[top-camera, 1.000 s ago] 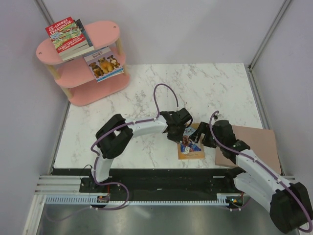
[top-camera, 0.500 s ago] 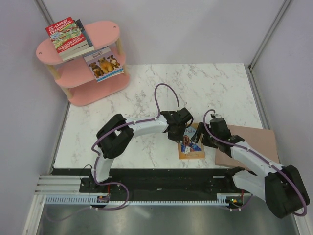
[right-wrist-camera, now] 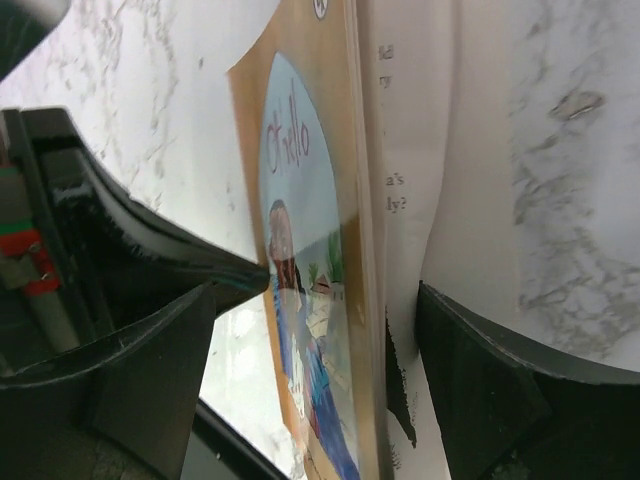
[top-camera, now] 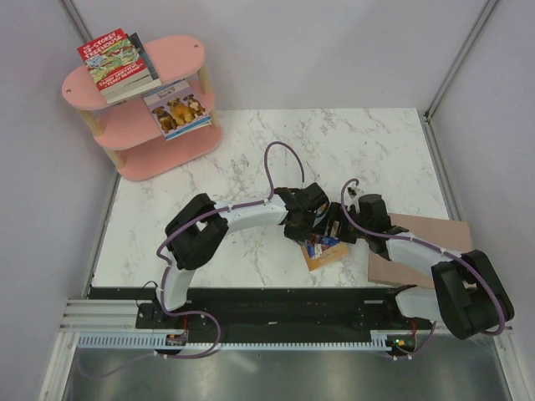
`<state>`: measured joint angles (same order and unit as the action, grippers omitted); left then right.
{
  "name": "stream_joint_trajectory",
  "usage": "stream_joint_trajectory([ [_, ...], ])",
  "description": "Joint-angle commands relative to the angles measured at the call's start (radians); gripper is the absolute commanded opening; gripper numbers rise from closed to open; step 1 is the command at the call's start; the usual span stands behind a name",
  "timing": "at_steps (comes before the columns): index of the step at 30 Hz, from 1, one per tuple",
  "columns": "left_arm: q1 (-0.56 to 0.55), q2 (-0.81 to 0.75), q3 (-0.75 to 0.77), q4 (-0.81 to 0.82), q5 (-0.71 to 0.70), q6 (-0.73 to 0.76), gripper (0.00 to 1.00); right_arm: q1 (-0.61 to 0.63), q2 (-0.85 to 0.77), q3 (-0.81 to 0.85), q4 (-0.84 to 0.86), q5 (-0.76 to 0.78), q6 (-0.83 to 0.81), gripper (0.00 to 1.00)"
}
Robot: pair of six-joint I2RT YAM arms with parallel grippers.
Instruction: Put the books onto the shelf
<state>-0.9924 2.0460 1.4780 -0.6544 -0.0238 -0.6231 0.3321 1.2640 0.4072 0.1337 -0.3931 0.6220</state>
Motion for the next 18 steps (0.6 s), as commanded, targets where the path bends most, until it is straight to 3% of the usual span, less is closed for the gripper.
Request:
stream_joint_trajectory([
  [1,-0.008,0.065,0.008,0.056,0.004,0.022,0.02,0.021,-0.054,-0.019,0.1,-0.21,0.038,0.86],
  [8,-0.009,0.069,0.013,0.055,-0.001,0.026,0.02,0.021,-0.052,-0.03,0.052,-0.184,0.008,0.83],
  [10,-0.008,0.066,0.015,0.05,-0.007,0.028,0.02,0.021,-0.028,-0.028,0.037,-0.168,0.007,0.55],
  [12,-0.009,0.062,0.013,0.042,-0.017,0.028,0.02,0.022,0.018,-0.013,0.018,-0.162,0.01,0.15],
  [16,-0.008,0.03,0.011,-0.004,-0.08,0.019,0.02,0.021,0.049,0.012,-0.011,-0.125,0.005,0.08],
  [18,-0.008,0.007,0.007,-0.025,-0.128,0.011,0.26,0.021,0.043,0.022,-0.017,-0.118,0.004,0.07],
])
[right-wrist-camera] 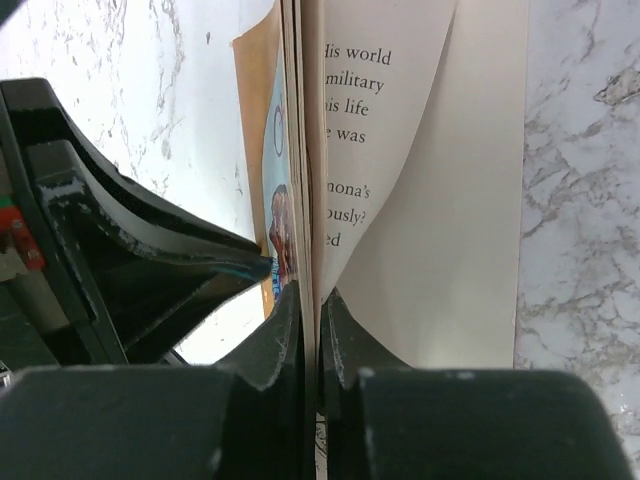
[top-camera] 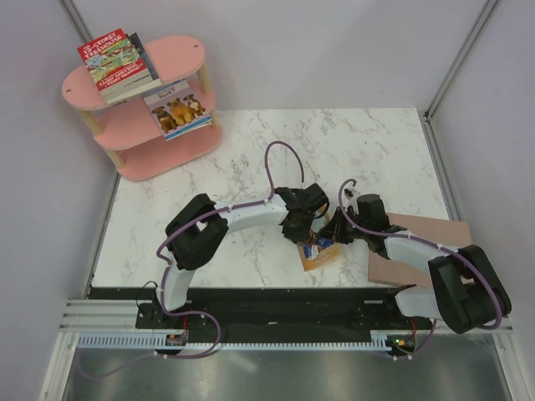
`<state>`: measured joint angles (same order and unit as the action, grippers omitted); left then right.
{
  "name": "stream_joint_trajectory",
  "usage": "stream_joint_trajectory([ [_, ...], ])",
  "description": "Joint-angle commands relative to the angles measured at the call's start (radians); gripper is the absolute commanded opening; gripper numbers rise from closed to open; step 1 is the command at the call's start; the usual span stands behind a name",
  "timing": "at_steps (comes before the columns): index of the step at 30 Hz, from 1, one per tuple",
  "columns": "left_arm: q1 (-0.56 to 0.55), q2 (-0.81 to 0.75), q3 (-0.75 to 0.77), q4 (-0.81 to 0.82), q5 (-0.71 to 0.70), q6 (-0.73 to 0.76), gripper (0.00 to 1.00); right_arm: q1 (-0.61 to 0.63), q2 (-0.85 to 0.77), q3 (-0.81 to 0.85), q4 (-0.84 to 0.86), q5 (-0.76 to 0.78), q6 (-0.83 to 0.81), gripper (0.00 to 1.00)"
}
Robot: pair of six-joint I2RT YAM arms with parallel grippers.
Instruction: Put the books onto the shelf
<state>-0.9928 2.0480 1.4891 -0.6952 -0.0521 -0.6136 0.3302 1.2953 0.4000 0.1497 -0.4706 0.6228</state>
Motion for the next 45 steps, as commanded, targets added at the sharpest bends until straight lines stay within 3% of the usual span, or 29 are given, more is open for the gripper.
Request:
stream_joint_trajectory([
  [1,-0.007,-0.011,-0.006,0.001,-0.118,-0.001,0.37,0.023,0.007,0.036,-0.036,-0.039,0.0,0.07],
  [2,-0.007,-0.061,-0.024,-0.006,-0.135,-0.008,0.53,0.023,0.006,0.051,-0.045,-0.037,-0.009,0.07],
  [3,-0.007,-0.09,-0.038,-0.006,-0.173,-0.009,0.6,0.023,0.004,0.06,-0.051,-0.04,-0.015,0.07],
  [4,-0.007,-0.168,-0.067,0.003,-0.19,-0.014,0.74,0.023,0.002,0.077,-0.055,-0.045,-0.02,0.07],
  [7,-0.004,-0.296,-0.149,0.07,-0.229,-0.028,0.84,0.021,-0.01,0.112,-0.05,-0.068,-0.023,0.08],
  [10,-0.003,-0.468,-0.292,0.186,-0.219,-0.077,0.89,0.02,-0.033,0.152,-0.035,-0.083,-0.008,0.08],
  [14,0.002,-0.692,-0.539,0.533,-0.213,-0.205,0.98,0.017,-0.07,0.206,-0.015,-0.097,0.021,0.08],
  [18,0.006,-0.894,-0.788,0.861,-0.218,-0.285,1.0,0.009,-0.106,0.25,-0.003,-0.105,0.06,0.08],
  [23,0.008,-0.916,-0.872,0.979,-0.219,-0.293,1.0,0.004,-0.139,0.257,0.109,-0.161,0.176,0.08],
  [26,0.008,-0.91,-0.918,1.132,-0.195,-0.282,0.99,0.004,-0.152,0.255,0.177,-0.2,0.245,0.09],
  [27,0.009,-0.904,-0.94,1.23,-0.183,-0.276,0.98,0.006,-0.156,0.257,0.189,-0.209,0.253,0.08],
  [30,0.011,-0.859,-0.931,1.31,-0.131,-0.246,0.89,0.006,-0.165,0.258,0.209,-0.22,0.275,0.09],
  [33,0.01,-0.802,-0.905,1.376,-0.063,-0.235,0.64,0.006,-0.174,0.258,0.212,-0.22,0.285,0.09],
  [35,0.01,-0.766,-0.894,1.404,-0.031,-0.244,0.55,0.004,-0.179,0.258,0.22,-0.218,0.29,0.09],
  [37,0.01,-0.747,-0.877,1.401,-0.012,-0.245,0.26,0.004,-0.182,0.258,0.222,-0.218,0.298,0.09],
  [38,0.01,-0.752,-0.871,1.387,-0.003,-0.241,0.06,0.004,-0.185,0.26,0.214,-0.215,0.293,0.1],
  [40,0.011,-0.773,-0.846,1.32,-0.025,-0.224,0.02,0.003,-0.191,0.286,0.105,-0.169,0.227,0.16],
  [45,0.038,-0.938,-0.71,0.858,-0.218,-0.131,0.02,-0.002,-0.203,0.378,-0.27,0.115,0.048,0.34],
])
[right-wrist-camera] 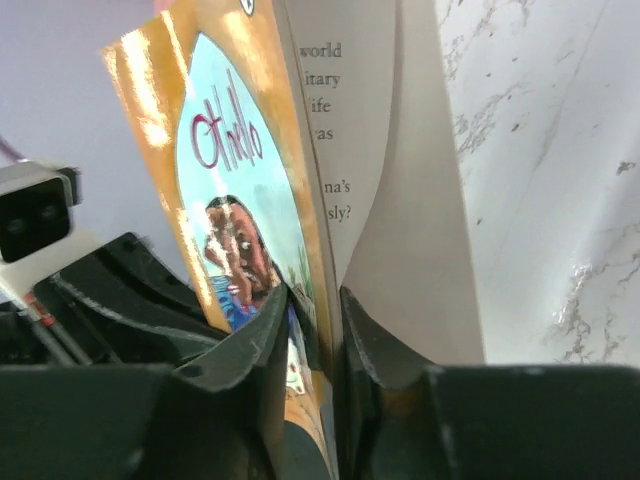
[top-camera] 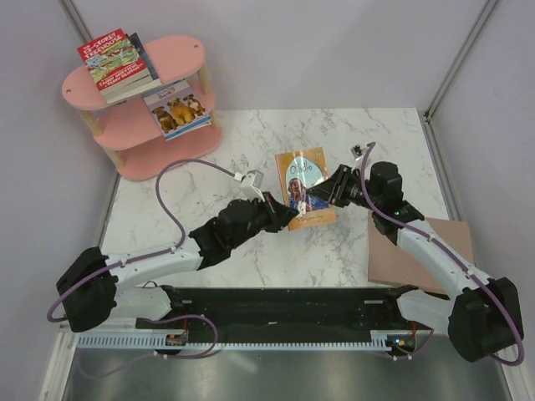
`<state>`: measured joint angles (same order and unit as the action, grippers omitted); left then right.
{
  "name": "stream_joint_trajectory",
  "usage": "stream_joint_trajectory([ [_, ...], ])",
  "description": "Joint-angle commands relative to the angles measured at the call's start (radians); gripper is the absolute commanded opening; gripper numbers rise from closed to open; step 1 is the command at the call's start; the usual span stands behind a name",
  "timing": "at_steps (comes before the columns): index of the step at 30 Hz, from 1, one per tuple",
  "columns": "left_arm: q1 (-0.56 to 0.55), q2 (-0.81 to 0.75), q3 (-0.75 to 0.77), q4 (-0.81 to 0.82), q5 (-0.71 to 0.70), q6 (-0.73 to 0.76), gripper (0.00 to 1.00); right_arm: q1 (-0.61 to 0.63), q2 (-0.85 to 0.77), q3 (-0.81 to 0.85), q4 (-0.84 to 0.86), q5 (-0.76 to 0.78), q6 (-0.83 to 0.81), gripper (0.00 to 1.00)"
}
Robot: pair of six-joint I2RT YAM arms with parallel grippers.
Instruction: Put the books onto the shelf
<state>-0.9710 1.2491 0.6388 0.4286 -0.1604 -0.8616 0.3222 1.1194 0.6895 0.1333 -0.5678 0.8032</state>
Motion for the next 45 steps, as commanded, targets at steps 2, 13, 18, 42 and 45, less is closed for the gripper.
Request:
stream_joint_trajectory([
  [2,0.038,-0.172,0.22,-0.422,-0.143,0.156,0.02,0.003,-0.032,0.1,-0.311,0.284,-0.171,0.36],
  [13,0.414,-0.281,0.377,-0.749,0.101,0.303,0.02,0.003,0.008,0.096,-0.472,0.503,-0.233,0.39],
  [18,0.63,-0.287,0.328,-0.65,0.414,0.27,0.02,0.003,0.034,0.087,-0.454,0.471,-0.239,0.4],
  [42,1.183,-0.027,0.241,0.073,1.228,-0.315,0.02,0.003,0.076,0.016,-0.374,0.401,-0.251,0.42],
  [45,1.197,0.016,0.28,0.074,1.23,-0.332,0.02,0.003,0.077,0.016,-0.373,0.399,-0.249,0.42],
])
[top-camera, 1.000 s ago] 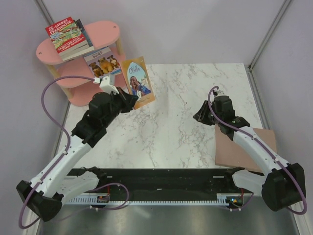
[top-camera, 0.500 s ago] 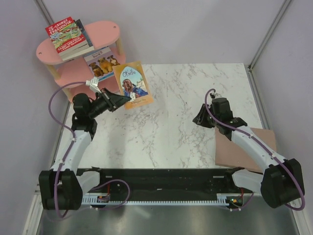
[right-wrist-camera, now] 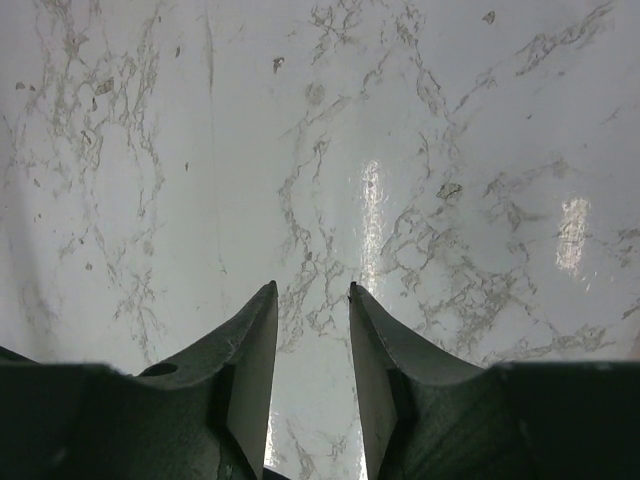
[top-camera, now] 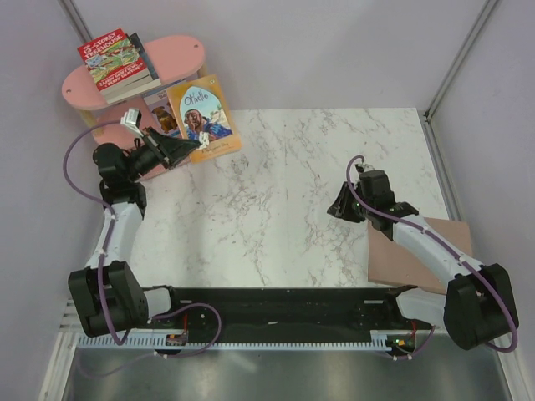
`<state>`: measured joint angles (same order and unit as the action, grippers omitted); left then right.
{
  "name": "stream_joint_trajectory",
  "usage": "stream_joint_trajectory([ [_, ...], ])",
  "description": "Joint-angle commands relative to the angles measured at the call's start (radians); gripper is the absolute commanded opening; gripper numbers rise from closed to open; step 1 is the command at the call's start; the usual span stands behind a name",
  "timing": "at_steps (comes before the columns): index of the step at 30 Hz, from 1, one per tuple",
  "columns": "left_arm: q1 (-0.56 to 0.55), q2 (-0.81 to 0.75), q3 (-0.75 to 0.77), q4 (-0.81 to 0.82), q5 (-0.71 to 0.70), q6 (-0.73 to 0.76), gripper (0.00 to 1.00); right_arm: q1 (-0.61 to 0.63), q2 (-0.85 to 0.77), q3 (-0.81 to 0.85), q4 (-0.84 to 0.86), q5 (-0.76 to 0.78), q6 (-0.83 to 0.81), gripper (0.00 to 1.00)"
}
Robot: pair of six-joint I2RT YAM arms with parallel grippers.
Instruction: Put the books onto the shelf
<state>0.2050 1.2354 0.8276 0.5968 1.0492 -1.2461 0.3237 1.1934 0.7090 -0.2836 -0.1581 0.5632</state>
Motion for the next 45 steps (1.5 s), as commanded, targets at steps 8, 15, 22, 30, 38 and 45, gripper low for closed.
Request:
stream_joint_trajectory([
  [8,0.034,0.145,0.025,0.135,0.052,-0.158,0.02,0.002,0.003,-0.013,0.052,-0.015,-0.009,0.42],
  [15,0.048,0.163,-0.015,0.144,0.051,-0.148,0.02,0.002,0.017,-0.02,0.058,-0.024,-0.011,0.43],
  [22,0.077,0.242,0.059,0.092,0.038,-0.17,0.02,0.002,0.021,-0.029,0.061,-0.029,-0.013,0.43],
  [30,0.106,0.323,0.2,0.063,0.052,-0.196,0.02,0.002,0.025,-0.034,0.061,-0.037,-0.025,0.43],
  [38,0.146,0.397,0.286,0.032,0.051,-0.23,0.02,0.002,0.021,-0.037,0.057,-0.038,-0.031,0.43],
  [45,0.166,0.464,0.367,-0.038,0.037,-0.191,0.02,0.002,0.028,-0.039,0.057,-0.049,-0.034,0.44],
])
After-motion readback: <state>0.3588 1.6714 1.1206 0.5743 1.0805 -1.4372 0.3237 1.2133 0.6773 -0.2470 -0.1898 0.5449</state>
